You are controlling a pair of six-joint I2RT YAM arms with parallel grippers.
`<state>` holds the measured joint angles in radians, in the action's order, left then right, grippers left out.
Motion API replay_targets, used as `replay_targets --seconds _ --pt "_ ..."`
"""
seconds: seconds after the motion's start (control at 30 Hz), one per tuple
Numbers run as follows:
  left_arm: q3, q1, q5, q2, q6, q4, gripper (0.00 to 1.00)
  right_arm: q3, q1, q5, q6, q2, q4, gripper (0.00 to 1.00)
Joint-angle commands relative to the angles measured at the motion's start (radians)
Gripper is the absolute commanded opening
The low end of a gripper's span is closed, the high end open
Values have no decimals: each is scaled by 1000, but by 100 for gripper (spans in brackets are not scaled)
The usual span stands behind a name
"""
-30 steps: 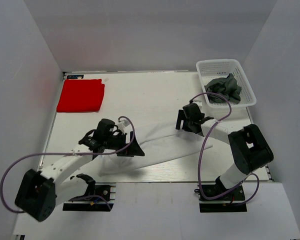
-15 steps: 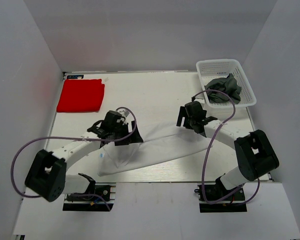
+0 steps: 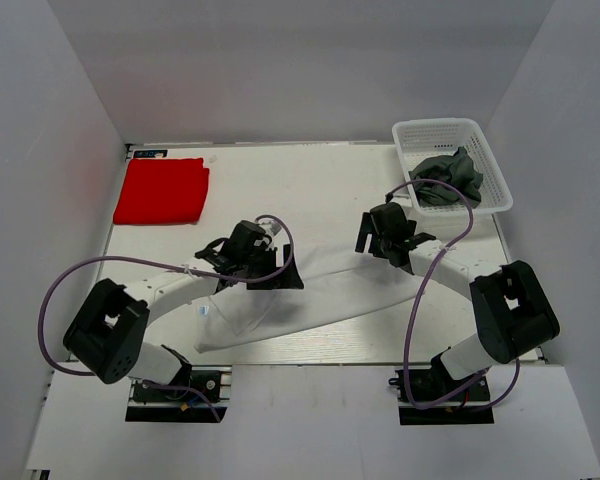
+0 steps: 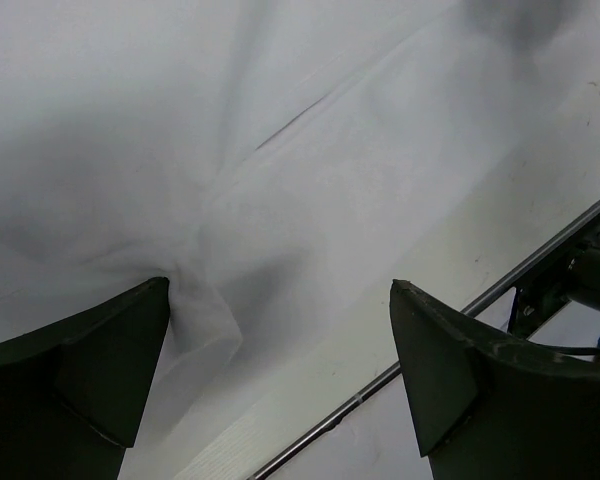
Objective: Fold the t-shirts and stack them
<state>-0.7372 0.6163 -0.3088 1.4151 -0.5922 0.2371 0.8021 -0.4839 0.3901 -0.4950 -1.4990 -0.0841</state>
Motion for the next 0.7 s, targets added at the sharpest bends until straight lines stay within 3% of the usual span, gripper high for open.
replay_targets --seconds 0.0,0.23,0.4,0.67 --pt "-51 28 63 -51 8 21 100 14 5 33 -23 11 -14 90" --pt "-48 71 30 62 11 -19 100 32 11 75 -46 6 -49 90" --pt "-82 102 89 146 11 51 100 49 19 85 -54 2 -72 90" --pt "-165 122 308 30 11 269 100 46 22 47 -28 45 -30 90"
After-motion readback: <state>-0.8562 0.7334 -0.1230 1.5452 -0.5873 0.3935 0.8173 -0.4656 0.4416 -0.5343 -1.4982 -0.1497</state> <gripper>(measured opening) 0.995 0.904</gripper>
